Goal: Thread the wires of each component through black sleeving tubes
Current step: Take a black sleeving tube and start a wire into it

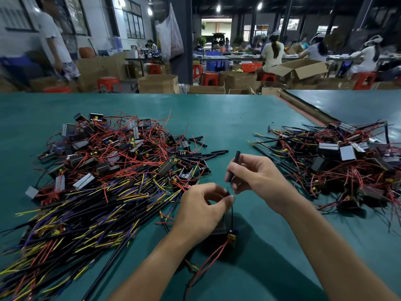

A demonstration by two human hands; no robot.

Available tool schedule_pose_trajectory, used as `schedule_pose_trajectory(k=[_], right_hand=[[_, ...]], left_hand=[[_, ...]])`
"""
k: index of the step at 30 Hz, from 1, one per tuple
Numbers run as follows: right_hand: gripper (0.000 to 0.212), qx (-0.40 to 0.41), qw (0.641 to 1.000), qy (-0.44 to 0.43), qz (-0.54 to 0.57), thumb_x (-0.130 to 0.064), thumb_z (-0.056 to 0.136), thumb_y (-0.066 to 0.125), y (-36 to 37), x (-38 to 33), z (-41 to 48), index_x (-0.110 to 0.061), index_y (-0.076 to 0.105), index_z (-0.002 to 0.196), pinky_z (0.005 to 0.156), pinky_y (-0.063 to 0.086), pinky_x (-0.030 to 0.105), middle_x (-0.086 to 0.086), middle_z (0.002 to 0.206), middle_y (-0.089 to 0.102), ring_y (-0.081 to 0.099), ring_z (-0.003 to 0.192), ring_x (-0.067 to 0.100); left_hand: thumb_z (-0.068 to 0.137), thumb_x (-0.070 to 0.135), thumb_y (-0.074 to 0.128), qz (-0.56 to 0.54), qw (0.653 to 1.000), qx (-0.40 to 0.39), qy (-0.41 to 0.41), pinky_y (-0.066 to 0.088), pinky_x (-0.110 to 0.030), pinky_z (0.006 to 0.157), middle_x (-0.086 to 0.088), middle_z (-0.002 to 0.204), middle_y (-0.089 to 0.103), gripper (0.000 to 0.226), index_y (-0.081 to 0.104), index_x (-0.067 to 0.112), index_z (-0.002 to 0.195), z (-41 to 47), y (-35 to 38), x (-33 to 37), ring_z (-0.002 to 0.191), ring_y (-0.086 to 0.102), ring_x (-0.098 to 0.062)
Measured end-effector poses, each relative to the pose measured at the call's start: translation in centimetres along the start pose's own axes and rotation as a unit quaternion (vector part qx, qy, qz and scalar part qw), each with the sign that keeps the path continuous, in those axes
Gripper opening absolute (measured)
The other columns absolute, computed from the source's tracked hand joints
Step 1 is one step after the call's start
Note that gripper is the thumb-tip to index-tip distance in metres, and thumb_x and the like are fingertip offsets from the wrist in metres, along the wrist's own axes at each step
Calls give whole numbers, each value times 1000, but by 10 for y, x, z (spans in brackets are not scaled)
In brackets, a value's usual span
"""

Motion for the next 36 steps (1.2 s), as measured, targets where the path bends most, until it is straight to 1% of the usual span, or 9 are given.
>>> schedule_pose_trajectory(k=[2, 7, 13, 19, 21, 27, 30, 33, 36], right_hand=[[18, -5, 999, -20, -25, -8, 96, 56, -1, -2, 0, -4, 63, 80, 56, 52, 29, 10, 74, 68, 57, 59, 23], [18, -15, 994, -59, -91, -8, 95, 58, 2, 0, 1, -4, 61, 78, 53, 49, 33, 3, 65, 66, 55, 52, 19], [17, -42, 992, -53, -106, -9, 94, 61, 4, 3, 1, -6, 64, 78, 53, 48, 29, 5, 65, 66, 55, 51, 17], [12, -61, 984, -42, -165, -9, 89, 66, -1, 5, -1, -8, 68, 77, 56, 48, 28, -4, 59, 62, 56, 53, 12], [11, -65, 983, -42, -169, -10, 89, 67, -2, 5, -1, -9, 69, 78, 57, 49, 27, -5, 60, 62, 57, 54, 11], [3, -80, 977, -51, -189, -10, 87, 70, -2, 4, -1, -9, 71, 84, 60, 49, 35, 13, 65, 65, 56, 58, 14], [10, -84, 982, -38, -166, -10, 85, 73, -3, 6, -2, -13, 65, 90, 59, 46, 34, 4, 63, 63, 53, 58, 15], [12, -97, 971, -33, -216, -13, 81, 76, -3, 8, -2, -14, 64, 83, 59, 46, 37, 8, 63, 65, 53, 57, 15], [15, -100, 957, -24, -271, -18, 78, 80, -4, 9, -1, -15, 65, 76, 59, 48, 33, 7, 64, 67, 55, 56, 11]], left_hand=[[83, 23, 75, -1, 1000, 2, -8, 49, -28, 50, 5, 68, 70, 10, 71, 22, 74, 1, 0, -1, 50, 56, -3], [84, 18, 75, -16, 1000, -1, -9, 37, -15, 45, -2, 69, 72, 13, 72, 24, 72, 2, 0, 0, 43, 49, 0], [85, 18, 73, -17, 1000, -11, -10, 34, -10, 44, 4, 64, 71, 15, 73, 23, 72, 3, -2, 0, 41, 47, 3], [79, 19, 78, 19, 1000, -9, -21, 42, -22, 55, 5, 70, 71, 7, 72, 22, 76, 2, 1, -2, 54, 56, -3], [75, 18, 81, 30, 999, -3, -25, 45, -25, 57, 3, 75, 70, 12, 70, 21, 80, 0, 2, -2, 57, 57, -5], [65, 18, 87, 54, 998, -4, -23, 57, -33, 61, 5, 76, 71, 35, 63, 27, 88, -6, 5, 2, 67, 68, -12], [63, 18, 87, 62, 998, -9, -12, 57, -39, 59, 7, 75, 71, 42, 59, 35, 90, -6, 5, 4, 65, 69, -17], [61, 15, 88, 48, 999, -2, -15, 56, -39, 56, 7, 74, 71, 47, 58, 31, 94, -5, 4, 3, 59, 66, -17], [62, 17, 86, 62, 998, -1, -15, 52, -39, 56, 6, 73, 70, 49, 56, 29, 98, -3, 4, 0, 54, 59, -17]])
Point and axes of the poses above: each hand's wrist, its own z-axis towards the middle knuckle, its own y-axis out of the palm, x = y × z, the point moved 3 cm from there along z, towards the middle knuckle
